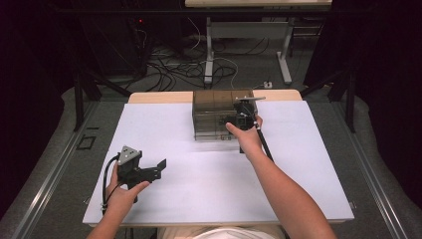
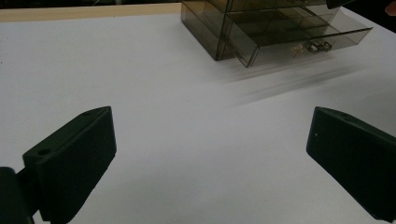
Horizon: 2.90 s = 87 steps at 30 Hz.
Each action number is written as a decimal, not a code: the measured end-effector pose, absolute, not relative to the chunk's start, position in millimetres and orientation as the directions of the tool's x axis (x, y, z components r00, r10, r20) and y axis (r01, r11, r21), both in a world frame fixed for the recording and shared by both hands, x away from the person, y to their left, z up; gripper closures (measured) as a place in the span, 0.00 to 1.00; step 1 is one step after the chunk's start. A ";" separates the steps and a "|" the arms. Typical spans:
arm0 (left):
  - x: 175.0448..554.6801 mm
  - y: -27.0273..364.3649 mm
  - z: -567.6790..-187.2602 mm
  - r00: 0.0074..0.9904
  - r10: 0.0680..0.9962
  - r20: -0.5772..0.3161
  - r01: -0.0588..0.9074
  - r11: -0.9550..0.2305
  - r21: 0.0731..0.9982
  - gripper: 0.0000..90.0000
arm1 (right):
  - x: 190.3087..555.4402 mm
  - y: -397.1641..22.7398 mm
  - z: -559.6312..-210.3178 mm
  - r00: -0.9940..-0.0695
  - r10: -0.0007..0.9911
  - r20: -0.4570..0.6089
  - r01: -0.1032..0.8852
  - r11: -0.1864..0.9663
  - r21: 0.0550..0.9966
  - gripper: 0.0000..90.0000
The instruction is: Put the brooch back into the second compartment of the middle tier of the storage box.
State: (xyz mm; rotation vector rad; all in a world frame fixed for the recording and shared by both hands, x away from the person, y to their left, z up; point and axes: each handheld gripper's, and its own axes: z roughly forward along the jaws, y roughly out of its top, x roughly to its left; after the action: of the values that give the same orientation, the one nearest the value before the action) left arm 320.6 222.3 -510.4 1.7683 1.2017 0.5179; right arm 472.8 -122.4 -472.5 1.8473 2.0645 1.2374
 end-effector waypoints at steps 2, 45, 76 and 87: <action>320.6 222.6 -510.3 0.439 0.888 -0.134 0.505 -0.120 0.855 0.02 | 472.0 -123.8 -471.5 -0.273 0.870 0.410 0.773 -0.055 0.632 0.52; 319.7 221.5 -509.8 0.440 0.888 -0.130 0.503 -0.124 0.855 0.02 | 428.3 -147.2 -441.7 -0.386 0.867 0.315 0.668 0.027 0.744 0.00; 320.0 221.3 -511.0 0.435 0.891 -0.132 0.502 -0.119 0.857 0.02 | 359.6 -195.5 -453.8 -0.435 0.873 0.220 0.579 0.085 0.811 0.00; 320.0 221.8 -511.0 0.434 0.891 -0.132 0.499 -0.116 0.859 0.02 | 342.0 -219.6 -465.1 -0.416 0.885 0.208 0.570 0.076 0.818 0.00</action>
State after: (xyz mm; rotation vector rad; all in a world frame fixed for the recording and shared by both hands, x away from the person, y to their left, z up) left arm 320.0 221.8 -511.0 1.7651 1.1999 0.5337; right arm 342.0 -219.6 -465.1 1.4475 2.0168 1.2691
